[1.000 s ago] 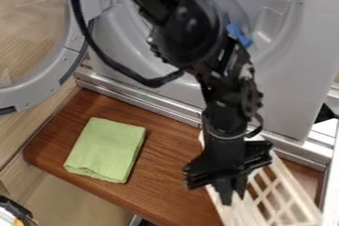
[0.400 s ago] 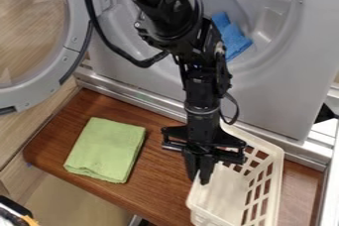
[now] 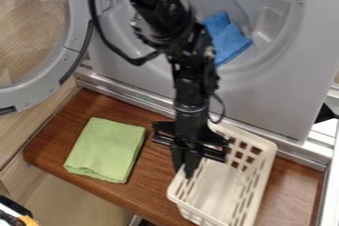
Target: Move the basket to the middle of the table
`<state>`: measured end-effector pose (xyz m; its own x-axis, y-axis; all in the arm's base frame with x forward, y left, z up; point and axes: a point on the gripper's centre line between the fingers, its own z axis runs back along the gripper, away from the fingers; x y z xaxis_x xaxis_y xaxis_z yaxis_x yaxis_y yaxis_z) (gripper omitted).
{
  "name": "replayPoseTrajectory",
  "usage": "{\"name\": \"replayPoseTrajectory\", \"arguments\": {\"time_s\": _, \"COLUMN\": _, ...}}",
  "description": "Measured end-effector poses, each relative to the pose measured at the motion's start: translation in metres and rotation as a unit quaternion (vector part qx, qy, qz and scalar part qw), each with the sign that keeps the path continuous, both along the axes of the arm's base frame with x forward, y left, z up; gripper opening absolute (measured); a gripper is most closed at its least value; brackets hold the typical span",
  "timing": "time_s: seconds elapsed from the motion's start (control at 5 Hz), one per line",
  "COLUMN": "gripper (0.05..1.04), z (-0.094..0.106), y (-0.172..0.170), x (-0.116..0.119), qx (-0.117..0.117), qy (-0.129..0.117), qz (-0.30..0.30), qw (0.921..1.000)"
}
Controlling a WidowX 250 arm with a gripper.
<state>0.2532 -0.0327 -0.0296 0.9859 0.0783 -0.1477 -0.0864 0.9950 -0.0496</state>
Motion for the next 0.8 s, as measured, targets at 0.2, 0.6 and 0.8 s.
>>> {"name": "replayPoseTrajectory", "arguments": {"time_s": 0.2, "gripper": 0.089, "z": -0.008, "y": 0.021, "x": 0.006, "qx": -0.003, "qy": 0.006, "qz": 0.006, "qw": 1.0}}
{"name": "replayPoseTrajectory", "arguments": {"time_s": 0.6, "gripper": 0.09, "z": -0.014, "y": 0.044, "x": 0.015, "qx": 0.018, "qy": 0.009, "qz": 0.004, "qw": 0.9998}}
{"name": "replayPoseTrajectory", "arguments": {"time_s": 0.8, "gripper": 0.089, "z": -0.02, "y": 0.056, "x": 0.013, "qx": 0.022, "qy": 0.016, "qz": 0.016, "qw": 0.9995}}
